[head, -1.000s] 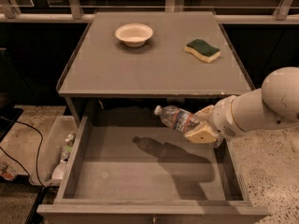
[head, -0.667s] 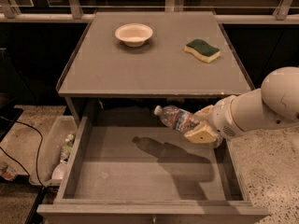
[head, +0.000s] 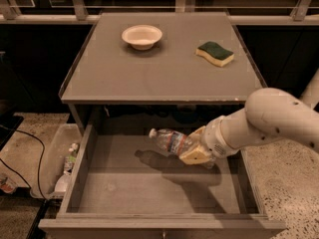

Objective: Place water bottle into top drawer

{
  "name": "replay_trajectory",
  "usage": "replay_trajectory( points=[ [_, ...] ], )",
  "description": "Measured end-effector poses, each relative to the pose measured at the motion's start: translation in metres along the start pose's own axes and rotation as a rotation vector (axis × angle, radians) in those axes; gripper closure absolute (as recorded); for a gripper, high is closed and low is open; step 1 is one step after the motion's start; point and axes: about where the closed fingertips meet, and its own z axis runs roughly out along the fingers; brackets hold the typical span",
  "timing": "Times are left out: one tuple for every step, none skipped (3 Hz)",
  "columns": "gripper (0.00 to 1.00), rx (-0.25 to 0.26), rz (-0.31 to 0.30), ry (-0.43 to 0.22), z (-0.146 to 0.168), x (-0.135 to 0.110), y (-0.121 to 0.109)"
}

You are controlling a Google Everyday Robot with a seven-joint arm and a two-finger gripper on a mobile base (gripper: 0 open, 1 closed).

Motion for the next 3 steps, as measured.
replay_trajectory(
  points=[
    [1.00,-0.038,0.027,-0.061,0.043,0.017,0.010],
    [1.00,0.005,0.010,-0.139,0.070,0.025,0.010],
    [1.00,0.084,-0.018,-0.177,0.091,0.026,0.001]
  ],
)
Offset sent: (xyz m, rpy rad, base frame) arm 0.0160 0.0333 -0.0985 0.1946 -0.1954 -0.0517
